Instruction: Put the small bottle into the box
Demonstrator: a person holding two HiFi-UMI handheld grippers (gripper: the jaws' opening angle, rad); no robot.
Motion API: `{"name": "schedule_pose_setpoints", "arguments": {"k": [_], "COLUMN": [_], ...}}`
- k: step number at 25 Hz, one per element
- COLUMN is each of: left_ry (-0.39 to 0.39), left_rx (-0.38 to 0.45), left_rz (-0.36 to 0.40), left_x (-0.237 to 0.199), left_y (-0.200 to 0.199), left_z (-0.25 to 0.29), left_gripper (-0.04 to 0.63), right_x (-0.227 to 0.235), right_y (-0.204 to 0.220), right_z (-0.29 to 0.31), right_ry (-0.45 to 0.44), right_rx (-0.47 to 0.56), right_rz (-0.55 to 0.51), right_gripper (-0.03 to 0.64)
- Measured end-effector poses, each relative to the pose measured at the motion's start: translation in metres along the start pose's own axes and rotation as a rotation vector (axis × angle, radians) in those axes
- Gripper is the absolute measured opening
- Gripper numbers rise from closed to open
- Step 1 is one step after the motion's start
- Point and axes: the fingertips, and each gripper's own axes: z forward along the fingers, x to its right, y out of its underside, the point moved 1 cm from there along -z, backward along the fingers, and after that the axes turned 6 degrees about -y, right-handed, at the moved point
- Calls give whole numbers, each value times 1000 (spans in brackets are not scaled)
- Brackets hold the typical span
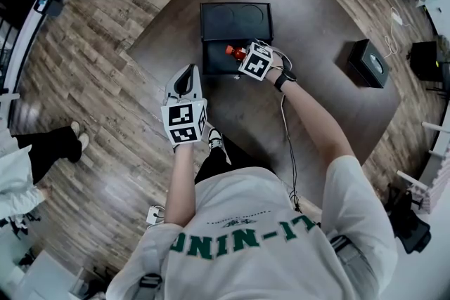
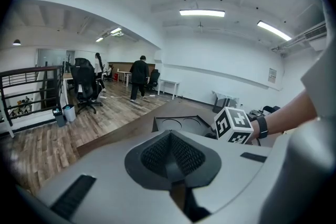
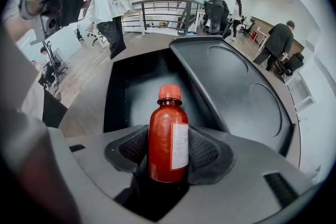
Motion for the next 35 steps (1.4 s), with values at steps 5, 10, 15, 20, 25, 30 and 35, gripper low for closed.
{"name": "schedule_pose_setpoints", "arguments": {"k": [5,10,15,20,25,30,35], "left_ry": [-8,-17,-21,-16,-15,-12,-6], "left_rx": [-4,-1,-4,0,5,19,52], "left_rz": [-4,-7,-10,-7,-1,10,22], "left_x": [-5,-8,-8,-6,-5,-3,3], "left_y": [2,3,5,7,3,-4,-19], "left_z": [-1,-4,-7,-9,-13,-21,-33], "left_gripper": [11,11,11,11,11,11,11], "right_x": [-6,-9,-9,-15,-9,-9,-14], "right_y": [1,1,-1,-1,-12,-13,-8], "right_z": [7,9,8,9,1,-20,-54], "right_ry": [-31,-37,-51,-80,-56,-38,-7], "right_rx": [-43,-43,-26,2,81,136,228], "right_rz": [2,34,59,88,119,184,258], "right_gripper": [233,238,283,351,380,436,457]}}
